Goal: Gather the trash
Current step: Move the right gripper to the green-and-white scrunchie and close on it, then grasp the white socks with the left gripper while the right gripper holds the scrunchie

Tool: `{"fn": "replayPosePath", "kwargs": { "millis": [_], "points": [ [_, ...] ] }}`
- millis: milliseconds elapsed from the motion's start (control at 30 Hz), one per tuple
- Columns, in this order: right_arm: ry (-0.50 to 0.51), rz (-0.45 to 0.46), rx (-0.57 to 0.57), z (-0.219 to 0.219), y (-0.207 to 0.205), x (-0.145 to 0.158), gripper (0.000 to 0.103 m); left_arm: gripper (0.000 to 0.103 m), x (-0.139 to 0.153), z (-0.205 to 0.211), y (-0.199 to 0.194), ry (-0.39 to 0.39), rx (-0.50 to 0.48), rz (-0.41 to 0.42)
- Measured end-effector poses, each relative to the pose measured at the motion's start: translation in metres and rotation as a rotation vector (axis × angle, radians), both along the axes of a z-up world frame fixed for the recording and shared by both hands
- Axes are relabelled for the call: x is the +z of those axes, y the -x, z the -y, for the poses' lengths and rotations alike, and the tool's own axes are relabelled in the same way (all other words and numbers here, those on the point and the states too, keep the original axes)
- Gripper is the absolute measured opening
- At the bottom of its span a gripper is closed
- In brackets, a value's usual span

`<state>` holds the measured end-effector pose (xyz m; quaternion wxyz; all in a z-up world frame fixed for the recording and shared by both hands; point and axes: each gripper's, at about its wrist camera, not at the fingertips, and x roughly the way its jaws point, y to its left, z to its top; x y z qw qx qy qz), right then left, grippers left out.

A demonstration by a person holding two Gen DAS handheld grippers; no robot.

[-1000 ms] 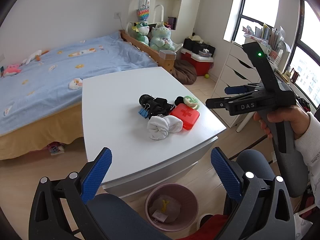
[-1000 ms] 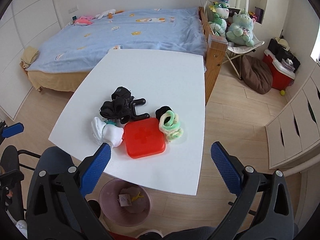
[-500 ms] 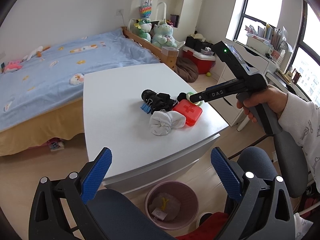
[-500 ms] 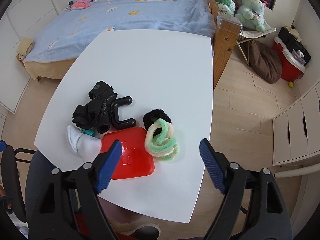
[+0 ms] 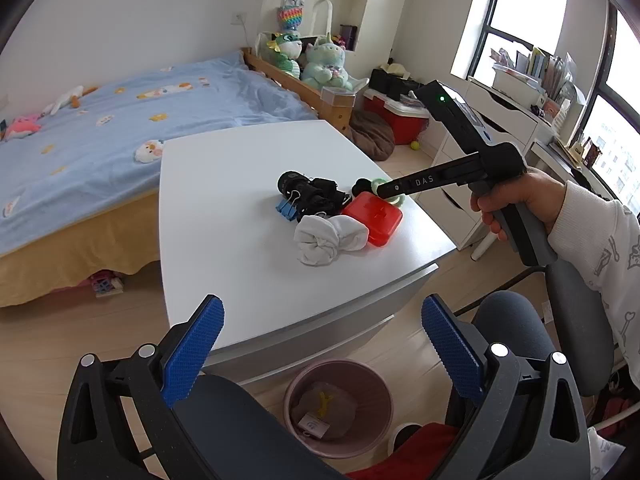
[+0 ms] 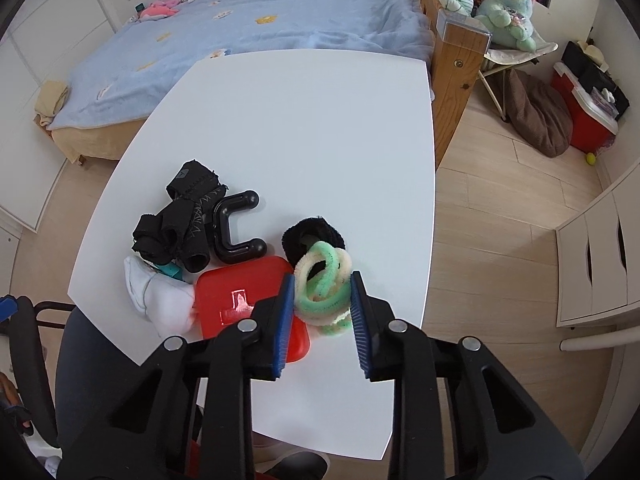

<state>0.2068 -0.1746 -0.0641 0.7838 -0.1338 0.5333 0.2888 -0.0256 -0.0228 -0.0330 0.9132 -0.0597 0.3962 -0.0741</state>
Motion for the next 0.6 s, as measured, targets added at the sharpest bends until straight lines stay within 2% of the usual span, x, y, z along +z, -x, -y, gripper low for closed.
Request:
{"fn": "replayPosePath", "kwargs": {
  "millis": [600],
  "points": [
    [-0.078, 0.061, -0.030, 0.021, 0.019, 0.038, 0.024, 0.095, 0.001, 0.009, -0.030, -0.007, -0.013, -0.009]
  ]
}}
